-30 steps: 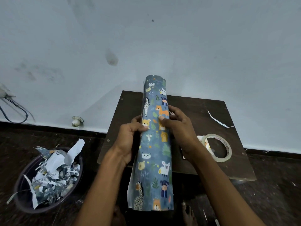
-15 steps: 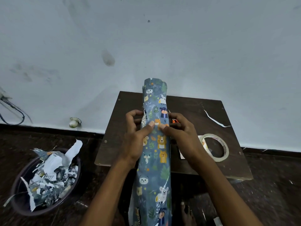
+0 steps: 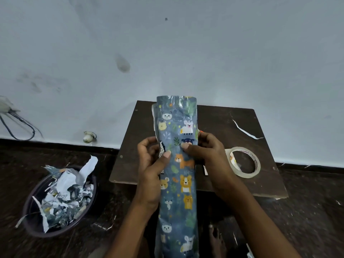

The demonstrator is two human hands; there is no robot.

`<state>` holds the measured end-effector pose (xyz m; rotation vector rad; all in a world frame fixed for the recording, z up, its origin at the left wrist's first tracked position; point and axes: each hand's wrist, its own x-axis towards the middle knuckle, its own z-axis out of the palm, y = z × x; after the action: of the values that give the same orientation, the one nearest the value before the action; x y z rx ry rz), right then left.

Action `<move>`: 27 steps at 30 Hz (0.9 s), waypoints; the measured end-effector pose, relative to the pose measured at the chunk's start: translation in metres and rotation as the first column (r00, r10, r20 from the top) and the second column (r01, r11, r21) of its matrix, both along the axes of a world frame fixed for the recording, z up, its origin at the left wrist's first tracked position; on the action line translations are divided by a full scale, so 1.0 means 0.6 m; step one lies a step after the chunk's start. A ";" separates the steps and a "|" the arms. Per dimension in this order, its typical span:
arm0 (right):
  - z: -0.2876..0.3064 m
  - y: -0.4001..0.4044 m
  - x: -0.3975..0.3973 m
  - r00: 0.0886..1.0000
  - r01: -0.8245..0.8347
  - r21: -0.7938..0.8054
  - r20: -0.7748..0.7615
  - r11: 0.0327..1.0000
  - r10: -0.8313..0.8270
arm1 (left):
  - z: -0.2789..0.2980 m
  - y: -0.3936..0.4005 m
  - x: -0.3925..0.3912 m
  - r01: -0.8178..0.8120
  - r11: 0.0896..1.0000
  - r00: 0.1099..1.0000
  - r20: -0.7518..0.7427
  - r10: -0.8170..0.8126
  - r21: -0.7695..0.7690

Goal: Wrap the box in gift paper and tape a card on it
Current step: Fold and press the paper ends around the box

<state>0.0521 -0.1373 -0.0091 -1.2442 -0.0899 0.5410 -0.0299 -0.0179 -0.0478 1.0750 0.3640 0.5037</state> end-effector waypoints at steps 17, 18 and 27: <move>-0.022 0.019 -0.037 0.998 -0.060 -0.064 0.033 0.996 0.063 | 0.011 0.010 0.007 -0.031 0.992 0.987 -0.152 0.049 0.118; -0.022 0.021 -0.039 0.994 -0.073 -0.069 0.071 0.995 0.078 | 0.006 0.009 0.009 -0.036 0.974 0.985 -0.156 0.073 0.224; -0.011 0.014 -0.048 0.957 -0.142 -0.160 0.231 0.977 0.177 | 0.014 0.006 0.012 0.075 0.884 0.993 -0.117 -0.023 0.462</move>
<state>0.0233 -0.1286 -0.0155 -1.4479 -0.3679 0.5390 -0.0230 -0.0143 -0.0397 1.5812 0.3165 0.5011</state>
